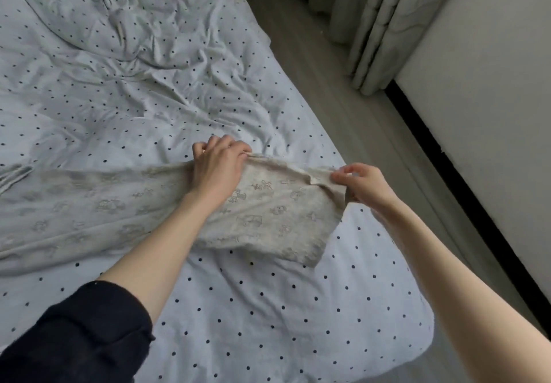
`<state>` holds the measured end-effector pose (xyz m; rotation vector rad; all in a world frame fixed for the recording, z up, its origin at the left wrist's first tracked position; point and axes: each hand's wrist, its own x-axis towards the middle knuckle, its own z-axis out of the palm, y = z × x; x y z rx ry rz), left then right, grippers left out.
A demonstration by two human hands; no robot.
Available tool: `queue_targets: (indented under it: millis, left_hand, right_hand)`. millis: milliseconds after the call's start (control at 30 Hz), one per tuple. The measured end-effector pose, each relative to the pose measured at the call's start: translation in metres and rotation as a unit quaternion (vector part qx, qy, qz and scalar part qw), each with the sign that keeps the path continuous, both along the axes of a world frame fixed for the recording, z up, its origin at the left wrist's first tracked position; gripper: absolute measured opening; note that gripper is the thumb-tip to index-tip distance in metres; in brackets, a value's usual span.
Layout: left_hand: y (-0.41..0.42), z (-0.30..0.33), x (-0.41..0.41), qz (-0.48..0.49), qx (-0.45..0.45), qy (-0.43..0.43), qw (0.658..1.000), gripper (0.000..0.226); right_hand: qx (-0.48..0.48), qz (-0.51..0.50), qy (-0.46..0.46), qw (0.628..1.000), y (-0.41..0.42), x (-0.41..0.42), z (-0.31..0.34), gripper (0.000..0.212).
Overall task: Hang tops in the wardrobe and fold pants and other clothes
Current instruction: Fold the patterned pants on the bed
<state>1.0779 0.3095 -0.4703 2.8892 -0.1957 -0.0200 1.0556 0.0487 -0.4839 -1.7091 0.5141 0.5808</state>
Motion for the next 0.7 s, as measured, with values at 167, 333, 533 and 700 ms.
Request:
queue_targets:
  millis: [167, 333, 533, 700]
  left_hand:
    - [-0.033, -0.014, -0.036, -0.011, 0.017, 0.007, 1.000, 0.032]
    - [-0.042, -0.035, -0.117, -0.171, 0.062, 0.120, 0.976, 0.055]
    - [-0.042, -0.027, -0.095, -0.040, -0.122, 0.074, 0.989, 0.008]
    - [-0.035, 0.000, -0.041, 0.260, -0.395, 0.144, 0.869, 0.015]
  right_hand:
    - [-0.049, -0.028, 0.055, 0.997, 0.010, -0.014, -0.036, 0.021]
    - [-0.030, -0.047, 0.091, 0.994, 0.023, -0.074, -0.052, 0.021]
    - [-0.023, -0.101, 0.101, 0.989, 0.028, -0.088, -0.046, 0.021]
    - [-0.001, -0.046, 0.103, 0.994, 0.047, -0.079, -0.034, 0.026]
